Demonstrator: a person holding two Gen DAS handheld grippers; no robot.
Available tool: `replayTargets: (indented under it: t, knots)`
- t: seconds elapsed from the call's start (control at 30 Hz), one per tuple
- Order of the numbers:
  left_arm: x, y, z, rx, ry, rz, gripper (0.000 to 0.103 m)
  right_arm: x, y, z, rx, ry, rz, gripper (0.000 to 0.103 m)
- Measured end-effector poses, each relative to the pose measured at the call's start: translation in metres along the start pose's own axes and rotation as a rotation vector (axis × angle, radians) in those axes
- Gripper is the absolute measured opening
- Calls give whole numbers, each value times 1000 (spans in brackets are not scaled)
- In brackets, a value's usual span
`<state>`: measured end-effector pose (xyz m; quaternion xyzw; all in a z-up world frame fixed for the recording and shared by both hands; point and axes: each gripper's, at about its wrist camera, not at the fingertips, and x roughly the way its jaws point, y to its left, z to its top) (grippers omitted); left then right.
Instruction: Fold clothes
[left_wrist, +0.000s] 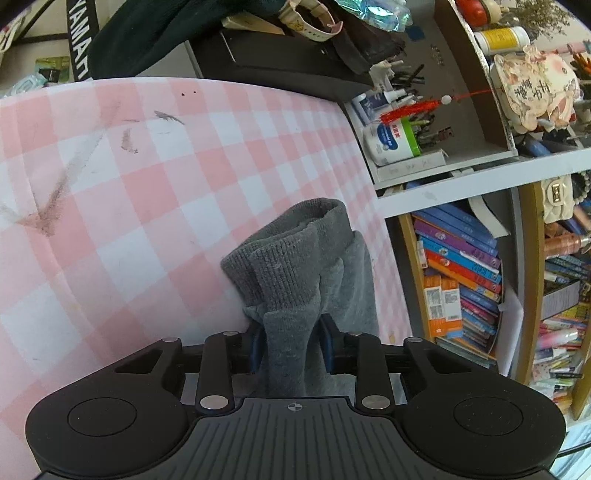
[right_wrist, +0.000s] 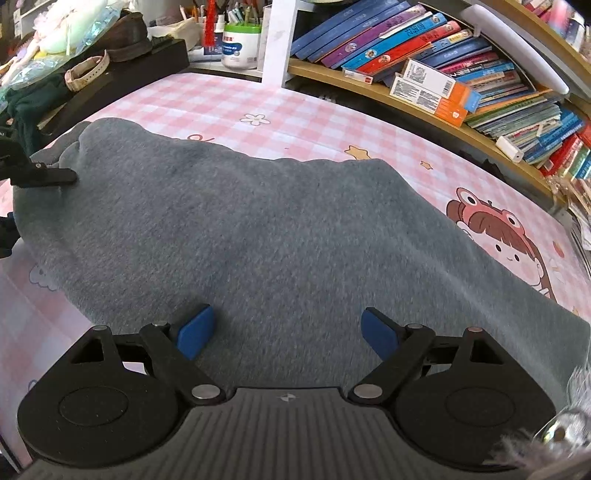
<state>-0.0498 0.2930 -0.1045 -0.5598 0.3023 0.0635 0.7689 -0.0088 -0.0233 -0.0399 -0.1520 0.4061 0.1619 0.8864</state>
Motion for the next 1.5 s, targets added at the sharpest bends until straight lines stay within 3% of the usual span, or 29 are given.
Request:
replayTargets:
  t: [0.17,0.43,0.7,0.97,1.17,1.33,1.5]
  knots:
    - [-5,-11,-2,71,-11,20,14,1,-4,0,14,-1,20,86]
    - [-30,-57,-22,366,-92,18,12,-12,-49,2,122,-45,119,86]
    - [-41,-122,-70,728,-200,82,12,-36,-119,-9,262,-99,133,87]
    - [-28,-172,-127,955,-228,136,13,-39,-173,-25,332,-90,156,87]
    - [-17,-196,-165,1075,-212,159,13,-40,-200,-33,362,-88,206,87]
    - [1,-213,-204,1177,-154,187,16,-42,-218,-40,384,-92,243,87]
    - [26,-225,-250,1279,19,150,29,-41,-231,-47,413,-75,261,87]
